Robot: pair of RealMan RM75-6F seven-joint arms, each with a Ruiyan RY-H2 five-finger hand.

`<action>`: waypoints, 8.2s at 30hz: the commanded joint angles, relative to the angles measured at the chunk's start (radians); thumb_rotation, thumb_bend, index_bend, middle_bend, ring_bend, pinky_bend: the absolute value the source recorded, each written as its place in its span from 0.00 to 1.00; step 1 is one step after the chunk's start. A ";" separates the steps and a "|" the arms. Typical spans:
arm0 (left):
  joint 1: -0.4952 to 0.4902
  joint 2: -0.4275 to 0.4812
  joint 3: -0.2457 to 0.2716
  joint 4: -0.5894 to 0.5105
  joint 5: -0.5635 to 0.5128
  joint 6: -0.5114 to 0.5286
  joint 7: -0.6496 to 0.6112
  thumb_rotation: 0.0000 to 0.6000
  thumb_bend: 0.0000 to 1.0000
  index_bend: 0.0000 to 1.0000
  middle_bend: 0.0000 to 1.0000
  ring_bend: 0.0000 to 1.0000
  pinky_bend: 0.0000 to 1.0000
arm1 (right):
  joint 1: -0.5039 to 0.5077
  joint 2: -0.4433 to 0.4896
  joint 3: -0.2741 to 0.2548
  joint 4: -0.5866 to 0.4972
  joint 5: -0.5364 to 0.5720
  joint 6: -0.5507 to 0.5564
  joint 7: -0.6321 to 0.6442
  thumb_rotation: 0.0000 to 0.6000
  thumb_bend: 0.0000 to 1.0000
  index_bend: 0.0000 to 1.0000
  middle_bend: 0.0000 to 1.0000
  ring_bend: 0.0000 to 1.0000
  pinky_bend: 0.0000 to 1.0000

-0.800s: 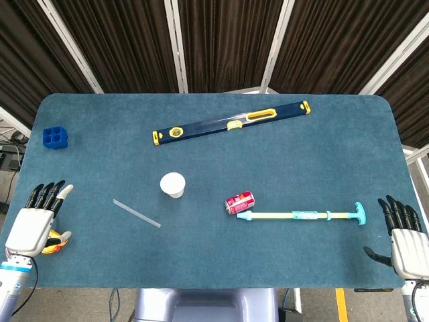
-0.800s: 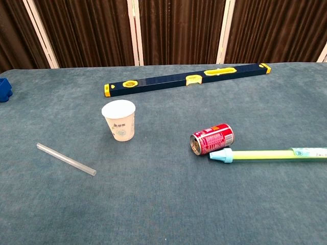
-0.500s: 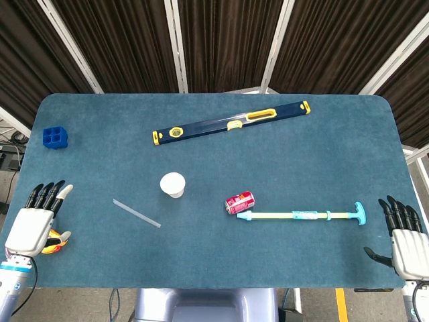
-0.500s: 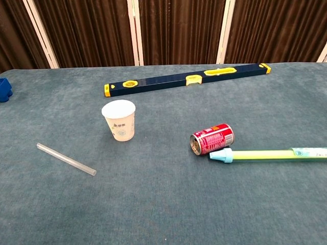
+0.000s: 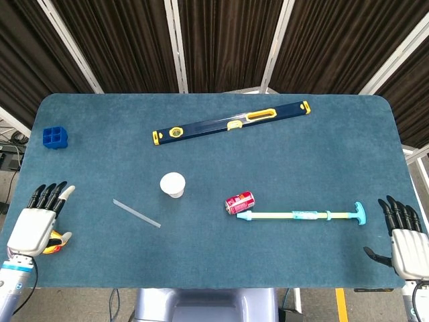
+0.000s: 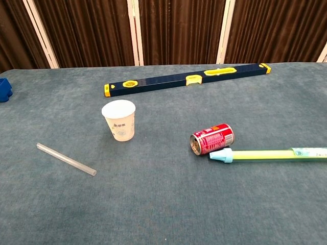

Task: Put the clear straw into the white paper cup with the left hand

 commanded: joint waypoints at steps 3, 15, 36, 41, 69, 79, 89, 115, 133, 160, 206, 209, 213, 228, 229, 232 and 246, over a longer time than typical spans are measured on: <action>0.002 0.001 0.005 -0.004 0.003 0.001 0.008 1.00 0.00 0.00 0.00 0.00 0.00 | 0.000 -0.002 -0.001 0.005 -0.005 0.003 -0.002 1.00 0.09 0.00 0.00 0.00 0.00; -0.046 0.002 -0.004 -0.045 -0.013 -0.083 0.011 1.00 0.00 0.00 0.00 0.00 0.00 | 0.003 -0.002 0.003 -0.004 0.005 -0.004 -0.014 1.00 0.08 0.00 0.00 0.00 0.00; -0.263 -0.086 -0.104 -0.100 -0.188 -0.350 0.185 1.00 0.12 0.39 0.47 0.47 0.50 | 0.004 0.002 0.003 -0.005 0.007 -0.008 -0.004 1.00 0.08 0.00 0.00 0.00 0.00; -0.316 -0.113 -0.120 -0.093 -0.261 -0.411 0.245 1.00 0.12 0.47 0.79 0.74 0.68 | 0.004 0.003 0.002 -0.005 0.006 -0.009 -0.001 1.00 0.08 0.00 0.00 0.00 0.00; -0.503 -0.252 -0.030 -0.054 -0.607 -0.448 0.562 1.00 0.40 0.46 1.00 0.93 0.81 | 0.005 0.005 0.000 0.001 0.002 -0.010 0.012 1.00 0.08 0.00 0.00 0.00 0.00; -0.531 -0.280 -0.014 -0.034 -0.651 -0.436 0.566 1.00 0.40 0.42 1.00 0.93 0.81 | 0.005 0.006 0.000 0.001 0.002 -0.011 0.013 1.00 0.08 0.00 0.00 0.00 0.00; -0.541 -0.307 0.002 -0.009 -0.640 -0.415 0.559 1.00 0.40 0.47 1.00 0.93 0.81 | 0.005 0.005 0.000 0.002 0.002 -0.011 0.013 1.00 0.08 0.00 0.00 0.00 0.00; -0.451 -0.393 0.066 0.136 -0.419 -0.285 0.422 1.00 0.40 0.43 1.00 0.93 0.81 | 0.006 0.005 0.000 0.001 0.002 -0.010 0.012 1.00 0.09 0.00 0.00 0.00 0.00; -0.427 -0.445 0.053 0.204 -0.354 -0.288 0.402 1.00 0.40 0.46 1.00 0.93 0.81 | 0.006 0.006 0.000 0.002 0.002 -0.011 0.016 1.00 0.08 0.00 0.00 0.00 0.00; -0.413 -0.419 0.000 0.170 -0.325 -0.277 0.393 1.00 0.40 0.58 1.00 0.93 0.81 | 0.006 0.006 0.000 0.002 0.002 -0.011 0.016 1.00 0.08 0.00 0.00 0.00 0.00; -0.509 -0.475 -0.487 -0.089 -0.808 -0.352 -0.290 1.00 0.40 0.60 1.00 0.93 0.81 | 0.009 0.009 -0.001 0.007 -0.002 -0.016 0.028 1.00 0.08 0.00 0.00 0.00 0.00; -0.506 -0.489 -0.479 -0.061 -0.789 -0.359 -0.321 1.00 0.40 0.60 1.00 0.93 0.81 | 0.009 0.009 -0.001 0.006 -0.001 -0.016 0.028 1.00 0.08 0.00 0.00 0.00 0.00; -0.500 -0.500 -0.471 -0.038 -0.776 -0.371 -0.357 1.00 0.40 0.60 1.00 0.92 0.81 | 0.009 0.009 -0.001 0.006 0.000 -0.017 0.029 1.00 0.08 0.00 0.00 0.00 0.00; -0.449 -0.505 -0.415 0.032 -0.673 -0.390 -0.465 1.00 0.32 0.46 1.00 0.91 0.80 | 0.009 0.009 -0.001 0.005 0.001 -0.017 0.029 1.00 0.08 0.00 0.00 0.00 0.00; -0.446 -0.502 -0.415 0.031 -0.668 -0.389 -0.470 1.00 0.31 0.46 1.00 0.91 0.80 | 0.009 0.009 -0.001 0.005 0.001 -0.017 0.028 1.00 0.08 0.00 0.00 0.00 0.00; -0.439 -0.491 -0.414 0.025 -0.656 -0.387 -0.479 1.00 0.31 0.46 1.00 0.91 0.80 | 0.009 0.008 -0.001 0.004 0.001 -0.016 0.027 1.00 0.09 0.00 0.00 0.00 0.00; -0.388 -0.355 -0.305 -0.013 -0.418 -0.295 -0.344 1.00 0.31 0.36 0.60 0.58 0.46 | 0.008 0.006 0.000 0.005 0.002 -0.013 0.020 1.00 0.08 0.00 0.00 0.00 0.00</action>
